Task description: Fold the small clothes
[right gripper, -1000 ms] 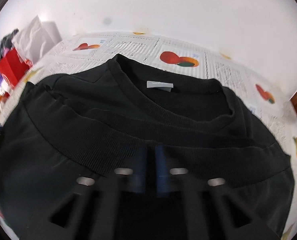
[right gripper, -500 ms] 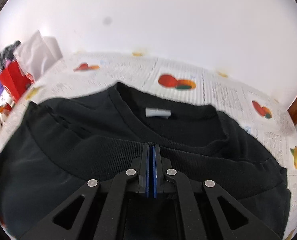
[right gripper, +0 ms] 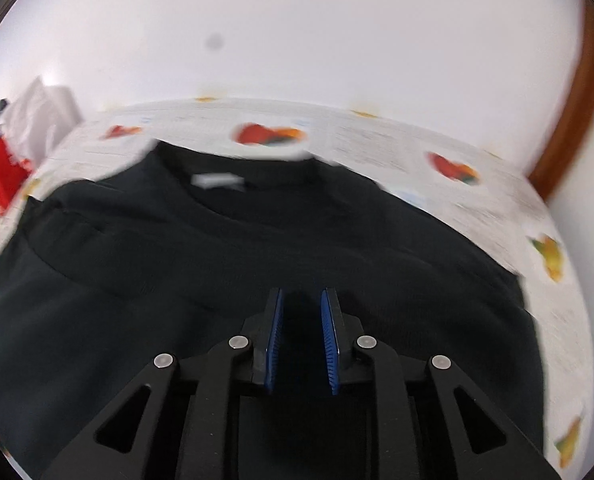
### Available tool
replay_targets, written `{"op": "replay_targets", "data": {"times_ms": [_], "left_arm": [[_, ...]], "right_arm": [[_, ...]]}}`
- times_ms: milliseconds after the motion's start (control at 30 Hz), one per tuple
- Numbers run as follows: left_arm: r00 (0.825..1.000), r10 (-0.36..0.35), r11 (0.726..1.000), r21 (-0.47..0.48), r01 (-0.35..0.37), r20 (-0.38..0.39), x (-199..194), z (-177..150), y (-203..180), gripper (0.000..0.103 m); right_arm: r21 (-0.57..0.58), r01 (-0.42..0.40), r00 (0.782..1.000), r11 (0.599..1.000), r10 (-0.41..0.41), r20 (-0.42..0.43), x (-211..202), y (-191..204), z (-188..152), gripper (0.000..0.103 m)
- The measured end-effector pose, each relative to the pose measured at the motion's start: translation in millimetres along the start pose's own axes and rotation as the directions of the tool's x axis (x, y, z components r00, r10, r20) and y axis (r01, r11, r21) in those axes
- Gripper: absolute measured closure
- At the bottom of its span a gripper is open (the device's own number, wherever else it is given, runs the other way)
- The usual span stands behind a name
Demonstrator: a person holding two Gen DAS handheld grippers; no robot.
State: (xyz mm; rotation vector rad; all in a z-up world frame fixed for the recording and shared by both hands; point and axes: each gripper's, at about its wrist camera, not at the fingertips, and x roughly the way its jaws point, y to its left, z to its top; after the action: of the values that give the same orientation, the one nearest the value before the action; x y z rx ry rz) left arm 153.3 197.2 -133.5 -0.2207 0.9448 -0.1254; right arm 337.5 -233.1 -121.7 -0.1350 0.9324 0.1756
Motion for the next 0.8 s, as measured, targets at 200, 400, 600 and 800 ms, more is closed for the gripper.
{"op": "replay_targets", "data": {"times_ms": [200, 400, 600, 800], "left_arm": [[1.000, -0.020, 0.999, -0.042, 0.020, -0.005, -15.1, -19.6, 6.0, 0.061], [0.999, -0.047, 0.995, -0.093, 0.047, 0.006, -31.5, -45.2, 11.4, 0.059], [0.993, -0.119, 0.979, -0.166, 0.117, 0.002, -34.6, -68.2, 16.1, 0.059], [0.979, -0.193, 0.947, -0.248, 0.204, 0.071, -25.6, -69.6, 16.5, 0.059]], "right_arm": [[0.129, 0.091, 0.996, 0.987, -0.090, -0.015, -33.8, -68.3, -44.9, 0.079], [0.241, 0.121, 0.992, 0.963, -0.123, -0.005, -86.9, -112.1, -102.3, 0.056], [0.314, 0.083, 0.996, 0.946, -0.081, -0.020, -128.0, -126.1, -168.4, 0.042], [0.438, -0.030, 0.999, 0.899, 0.035, -0.003, -135.8, -124.9, -208.5, 0.040]]}}
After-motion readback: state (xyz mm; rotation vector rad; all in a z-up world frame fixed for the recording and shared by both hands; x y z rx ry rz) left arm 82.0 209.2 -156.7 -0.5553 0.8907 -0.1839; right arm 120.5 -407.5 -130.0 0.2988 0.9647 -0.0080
